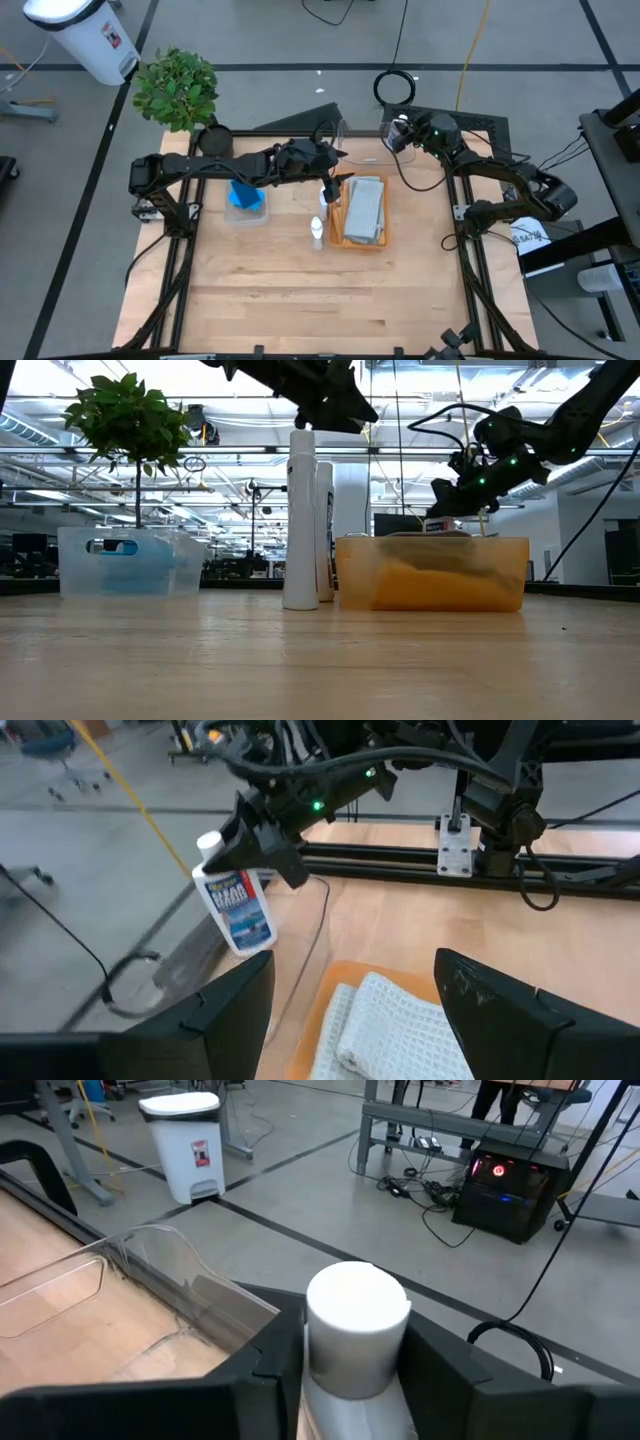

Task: Pick & Place Kitchen Items
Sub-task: Put the white plastic restorer bottle into the transparent bin

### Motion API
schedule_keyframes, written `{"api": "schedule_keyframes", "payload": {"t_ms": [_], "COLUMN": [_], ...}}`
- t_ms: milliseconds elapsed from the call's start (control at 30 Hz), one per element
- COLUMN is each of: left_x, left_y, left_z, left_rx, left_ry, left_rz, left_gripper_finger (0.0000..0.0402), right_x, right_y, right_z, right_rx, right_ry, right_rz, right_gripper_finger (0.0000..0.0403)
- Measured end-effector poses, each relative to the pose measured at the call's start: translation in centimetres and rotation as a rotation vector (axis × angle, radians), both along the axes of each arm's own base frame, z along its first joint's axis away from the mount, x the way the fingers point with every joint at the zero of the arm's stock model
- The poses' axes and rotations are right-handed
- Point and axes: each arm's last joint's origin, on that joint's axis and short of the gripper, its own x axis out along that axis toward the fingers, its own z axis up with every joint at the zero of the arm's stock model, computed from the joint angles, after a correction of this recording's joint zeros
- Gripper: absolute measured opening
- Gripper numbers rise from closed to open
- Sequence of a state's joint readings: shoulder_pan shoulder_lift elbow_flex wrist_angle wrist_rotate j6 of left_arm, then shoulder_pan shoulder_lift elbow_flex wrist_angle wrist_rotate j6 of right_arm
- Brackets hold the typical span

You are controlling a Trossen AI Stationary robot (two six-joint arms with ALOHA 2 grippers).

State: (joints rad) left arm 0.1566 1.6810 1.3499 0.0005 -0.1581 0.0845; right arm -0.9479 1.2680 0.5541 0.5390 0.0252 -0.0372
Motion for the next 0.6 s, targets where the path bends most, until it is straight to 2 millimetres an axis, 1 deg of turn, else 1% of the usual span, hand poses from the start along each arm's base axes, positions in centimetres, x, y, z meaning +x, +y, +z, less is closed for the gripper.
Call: {"api": "schedule_keyframes", "payload": {"t_ms": [67, 233, 333, 400, 500, 600], "left_x": [0.0, -0.1, -0.7, -1.4, -2.0, -2.6], "left_y": [0.0, 0.0, -0.1, -0.3, -0.7, -1.2], "left_z": [-0.1, -0.1, 0.5, 1.4, 1.8, 1.3], "left_rx": [-0.033, -0.037, -0.041, -0.043, -0.061, -0.086], "left_ry": [-0.001, 0.004, 0.009, 0.000, 0.021, 0.068], "left_rz": [0.011, 0.013, 0.014, 0.005, -0.048, -0.135], "left_gripper_finger": [0.0274, 0.0274, 0.0273, 0.0273, 0.0273, 0.0273], "right_x": [0.0, -0.1, -0.3, -0.4, -0.4, -0.3], "right_y": [0.0, 0.2, 0.5, 0.9, 1.8, 2.8], "right_z": [0.0, 0.3, 1.0, 1.6, 2.7, 3.5], "right_rx": [0.000, -0.006, -0.030, -0.048, -0.083, -0.096], "right_ry": [0.002, -0.003, -0.021, -0.033, -0.055, -0.064], "right_rz": [0.000, 0.001, 0.005, 0.010, 0.032, 0.065], "right_gripper_finger": [0.0132, 0.0162, 0.0182, 0.0196, 0.0215, 0.0231]}}
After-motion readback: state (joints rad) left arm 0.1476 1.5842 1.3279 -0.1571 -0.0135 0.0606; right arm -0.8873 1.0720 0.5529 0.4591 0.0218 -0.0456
